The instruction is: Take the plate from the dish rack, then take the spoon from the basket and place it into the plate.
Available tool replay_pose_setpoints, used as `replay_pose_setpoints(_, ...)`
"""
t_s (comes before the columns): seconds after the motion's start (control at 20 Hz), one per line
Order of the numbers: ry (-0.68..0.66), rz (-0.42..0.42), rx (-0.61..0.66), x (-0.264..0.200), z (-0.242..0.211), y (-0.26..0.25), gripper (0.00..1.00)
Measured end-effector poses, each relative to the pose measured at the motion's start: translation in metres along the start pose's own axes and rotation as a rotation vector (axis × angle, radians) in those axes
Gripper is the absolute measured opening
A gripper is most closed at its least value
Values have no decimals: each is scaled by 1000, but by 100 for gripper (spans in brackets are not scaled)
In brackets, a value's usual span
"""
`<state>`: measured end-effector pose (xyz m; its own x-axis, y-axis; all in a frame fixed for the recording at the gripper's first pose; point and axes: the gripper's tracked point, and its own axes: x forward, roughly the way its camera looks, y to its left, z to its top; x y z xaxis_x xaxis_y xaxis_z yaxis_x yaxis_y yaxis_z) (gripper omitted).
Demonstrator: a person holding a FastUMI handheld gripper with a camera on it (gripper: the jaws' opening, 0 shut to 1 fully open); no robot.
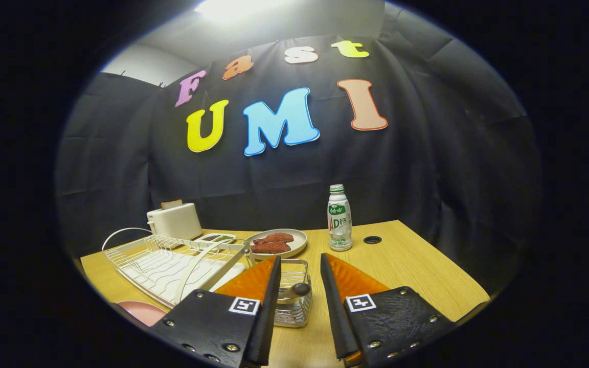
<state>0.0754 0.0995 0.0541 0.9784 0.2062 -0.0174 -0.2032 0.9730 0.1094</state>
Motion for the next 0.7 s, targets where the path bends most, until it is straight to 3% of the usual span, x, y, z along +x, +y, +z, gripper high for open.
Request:
replay_pose_setpoints(0.05, -12, -3, -5, 0, 3, -2, 47)
replay_pose_setpoints(0.25, -36, -7, 35, 6, 0, 1, 27)
replay_pose_setpoints(0.3, -41, -11, 50, 7, -1, -2, 28)
replay_pose_setpoints(0.35, -35, -14, 53, 8, -3, -1, 20)
replay_pose_setpoints(0.6, -35, -42, 81, 11, -3, -2, 24)
replay_pose_setpoints(0.65, -22, -46, 107, 11, -1, 0, 12)
replay_pose_setpoints(0.7, -14, -57, 114, 14, -3, -2, 12)
